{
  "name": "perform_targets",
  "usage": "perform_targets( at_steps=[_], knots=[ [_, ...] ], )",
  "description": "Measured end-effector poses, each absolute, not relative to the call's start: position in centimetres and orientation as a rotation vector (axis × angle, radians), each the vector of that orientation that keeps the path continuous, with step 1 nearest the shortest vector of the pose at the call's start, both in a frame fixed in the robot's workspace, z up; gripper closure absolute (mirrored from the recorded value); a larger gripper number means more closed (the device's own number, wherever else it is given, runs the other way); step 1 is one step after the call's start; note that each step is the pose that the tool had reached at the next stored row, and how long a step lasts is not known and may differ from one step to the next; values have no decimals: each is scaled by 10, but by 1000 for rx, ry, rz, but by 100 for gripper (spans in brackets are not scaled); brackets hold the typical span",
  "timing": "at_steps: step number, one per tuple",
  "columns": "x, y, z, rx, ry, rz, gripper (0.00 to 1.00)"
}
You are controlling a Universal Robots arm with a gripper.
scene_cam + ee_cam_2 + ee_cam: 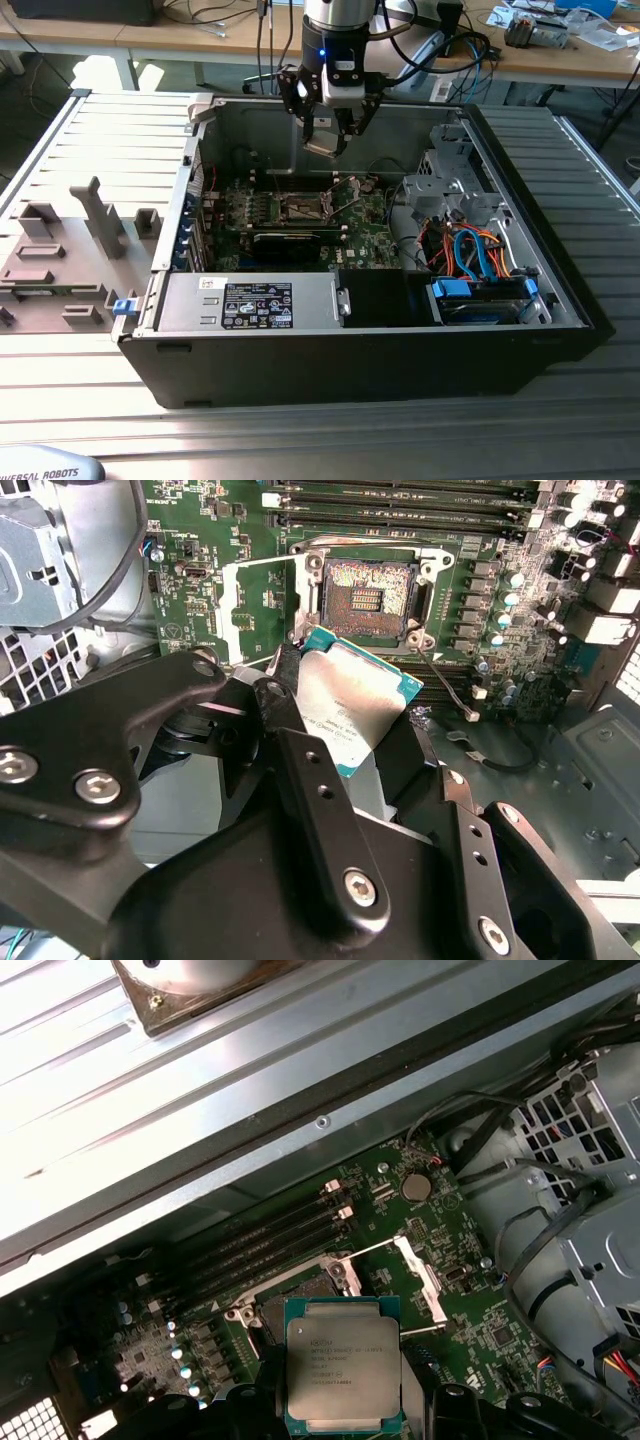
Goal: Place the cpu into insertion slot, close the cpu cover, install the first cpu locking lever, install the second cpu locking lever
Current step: 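Place the cpu into insertion slot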
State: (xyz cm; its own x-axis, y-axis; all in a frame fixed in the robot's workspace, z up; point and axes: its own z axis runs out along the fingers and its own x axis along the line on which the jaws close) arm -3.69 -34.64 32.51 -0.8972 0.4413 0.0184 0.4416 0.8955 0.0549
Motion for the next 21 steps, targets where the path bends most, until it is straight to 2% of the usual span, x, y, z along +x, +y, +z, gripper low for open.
perform_targets(
  at_steps=[21],
  knots=[
    [-37, -346, 325, -733, -3048, -90, 46]
  ],
)
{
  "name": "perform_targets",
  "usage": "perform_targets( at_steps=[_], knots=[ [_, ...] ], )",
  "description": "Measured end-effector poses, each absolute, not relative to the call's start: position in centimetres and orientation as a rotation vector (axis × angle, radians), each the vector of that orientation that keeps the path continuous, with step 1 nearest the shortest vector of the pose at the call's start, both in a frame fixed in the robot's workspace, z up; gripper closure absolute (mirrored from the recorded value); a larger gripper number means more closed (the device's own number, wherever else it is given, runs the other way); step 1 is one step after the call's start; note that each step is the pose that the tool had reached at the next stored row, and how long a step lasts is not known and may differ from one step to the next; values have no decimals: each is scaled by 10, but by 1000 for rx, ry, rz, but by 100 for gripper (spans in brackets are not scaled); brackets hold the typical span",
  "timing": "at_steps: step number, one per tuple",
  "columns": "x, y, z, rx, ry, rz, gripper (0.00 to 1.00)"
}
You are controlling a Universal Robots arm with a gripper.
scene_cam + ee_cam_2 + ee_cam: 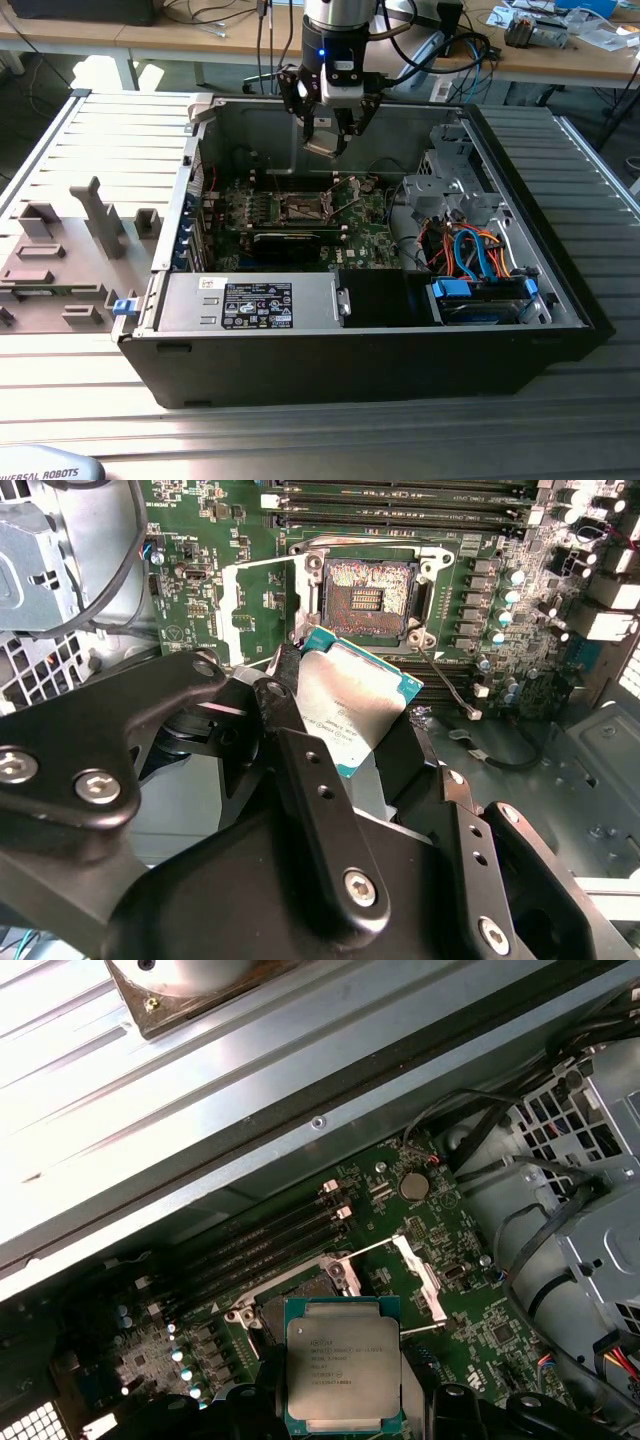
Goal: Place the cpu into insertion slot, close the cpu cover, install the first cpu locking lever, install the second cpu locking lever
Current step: 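Place the cpu into insertion slot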
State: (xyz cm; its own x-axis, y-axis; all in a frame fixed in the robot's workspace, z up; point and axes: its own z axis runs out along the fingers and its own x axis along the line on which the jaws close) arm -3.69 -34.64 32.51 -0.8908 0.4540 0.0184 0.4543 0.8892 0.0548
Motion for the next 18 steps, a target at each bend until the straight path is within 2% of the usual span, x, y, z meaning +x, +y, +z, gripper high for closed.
perform_targets(
  at_steps=[18],
  knots=[
    [-37, -346, 325, -747, -3045, -91, 46]
  ],
)
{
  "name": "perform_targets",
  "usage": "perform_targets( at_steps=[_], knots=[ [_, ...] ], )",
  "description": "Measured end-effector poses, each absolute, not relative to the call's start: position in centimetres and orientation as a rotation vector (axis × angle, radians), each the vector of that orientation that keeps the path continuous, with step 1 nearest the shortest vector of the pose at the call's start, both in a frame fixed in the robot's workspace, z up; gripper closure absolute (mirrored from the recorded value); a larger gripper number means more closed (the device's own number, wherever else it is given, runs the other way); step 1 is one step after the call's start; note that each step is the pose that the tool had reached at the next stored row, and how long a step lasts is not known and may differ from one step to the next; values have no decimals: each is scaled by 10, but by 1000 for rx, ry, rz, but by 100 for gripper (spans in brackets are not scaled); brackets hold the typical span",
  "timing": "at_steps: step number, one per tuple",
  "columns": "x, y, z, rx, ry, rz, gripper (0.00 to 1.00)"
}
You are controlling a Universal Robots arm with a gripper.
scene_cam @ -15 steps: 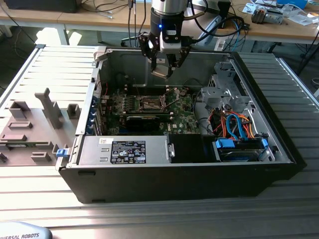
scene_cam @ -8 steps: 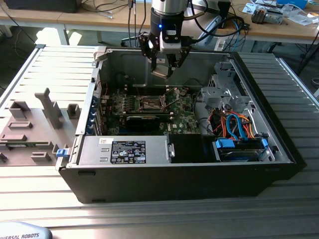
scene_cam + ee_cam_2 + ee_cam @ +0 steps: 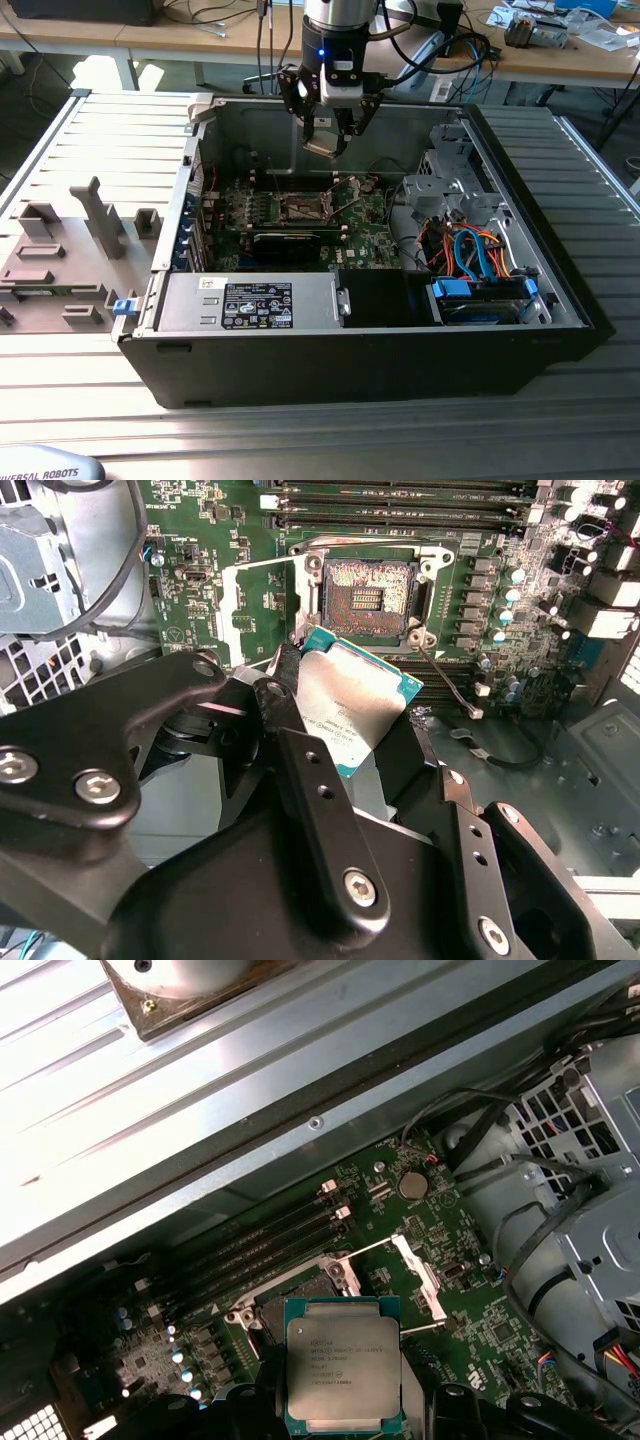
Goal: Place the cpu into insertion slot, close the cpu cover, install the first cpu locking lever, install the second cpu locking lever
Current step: 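Place the cpu into insertion slot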
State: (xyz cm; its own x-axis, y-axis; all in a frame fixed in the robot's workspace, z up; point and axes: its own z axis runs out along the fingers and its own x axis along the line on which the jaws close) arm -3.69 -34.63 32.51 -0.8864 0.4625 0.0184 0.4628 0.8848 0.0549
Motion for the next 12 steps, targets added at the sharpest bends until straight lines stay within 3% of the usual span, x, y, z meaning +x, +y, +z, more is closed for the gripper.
perform_targets(
  at_steps=[12],
  knots=[
    [-37, -346, 325, -759, -3042, -91, 46]
  ],
)
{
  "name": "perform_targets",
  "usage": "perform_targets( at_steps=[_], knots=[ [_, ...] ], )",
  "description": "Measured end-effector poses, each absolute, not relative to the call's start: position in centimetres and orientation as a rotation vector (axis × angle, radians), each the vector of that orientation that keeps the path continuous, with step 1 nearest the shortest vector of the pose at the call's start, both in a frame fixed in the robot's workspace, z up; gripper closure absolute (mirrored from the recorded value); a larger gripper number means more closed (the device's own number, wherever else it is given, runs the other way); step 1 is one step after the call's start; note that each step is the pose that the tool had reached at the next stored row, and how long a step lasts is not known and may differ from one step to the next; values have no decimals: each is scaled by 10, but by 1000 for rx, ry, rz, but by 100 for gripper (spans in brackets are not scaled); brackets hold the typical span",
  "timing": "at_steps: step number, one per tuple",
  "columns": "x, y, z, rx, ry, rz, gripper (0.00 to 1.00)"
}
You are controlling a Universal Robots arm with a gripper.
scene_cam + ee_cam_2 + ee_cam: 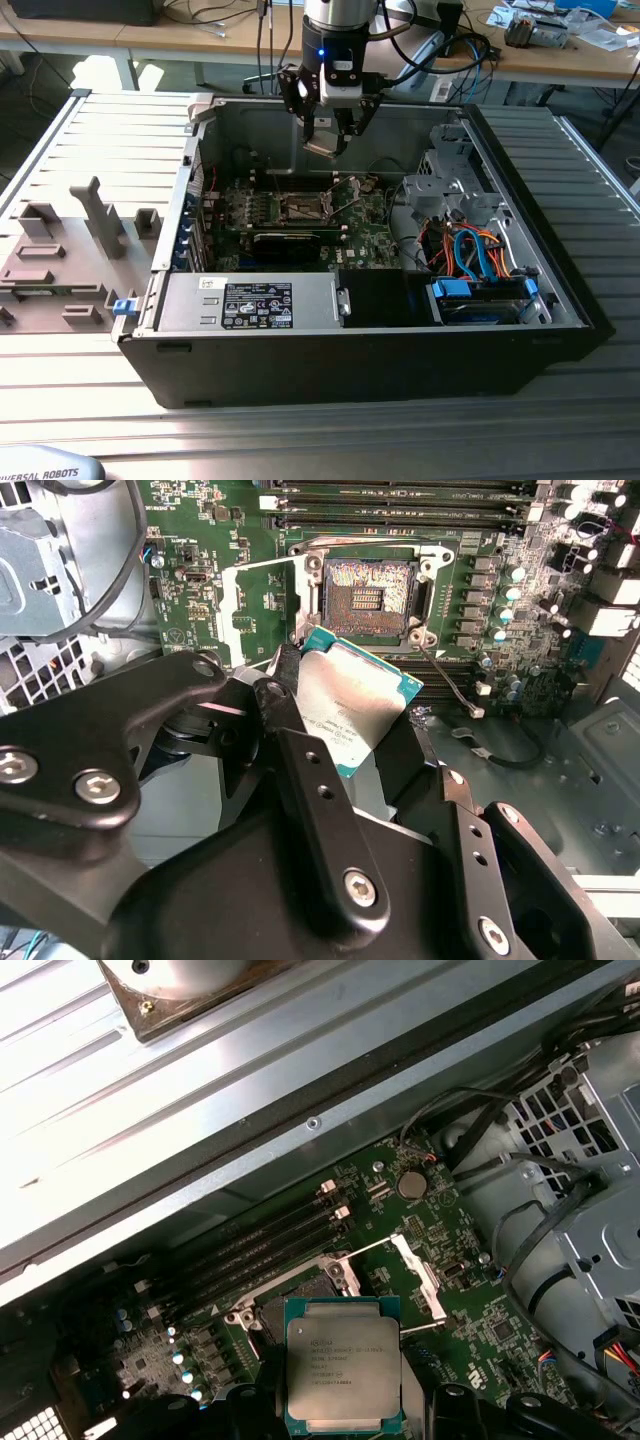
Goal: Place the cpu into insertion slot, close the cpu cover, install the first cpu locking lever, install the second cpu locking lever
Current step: 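Place the cpu into insertion slot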
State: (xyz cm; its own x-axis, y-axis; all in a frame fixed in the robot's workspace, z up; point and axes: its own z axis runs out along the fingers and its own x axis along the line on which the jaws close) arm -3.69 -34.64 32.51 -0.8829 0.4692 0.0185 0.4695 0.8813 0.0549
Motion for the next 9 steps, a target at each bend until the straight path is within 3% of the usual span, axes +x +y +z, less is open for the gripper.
perform_targets(
  at_steps=[9],
  knots=[
    [-37, -346, 325, -769, -3040, -91, 46]
  ],
)
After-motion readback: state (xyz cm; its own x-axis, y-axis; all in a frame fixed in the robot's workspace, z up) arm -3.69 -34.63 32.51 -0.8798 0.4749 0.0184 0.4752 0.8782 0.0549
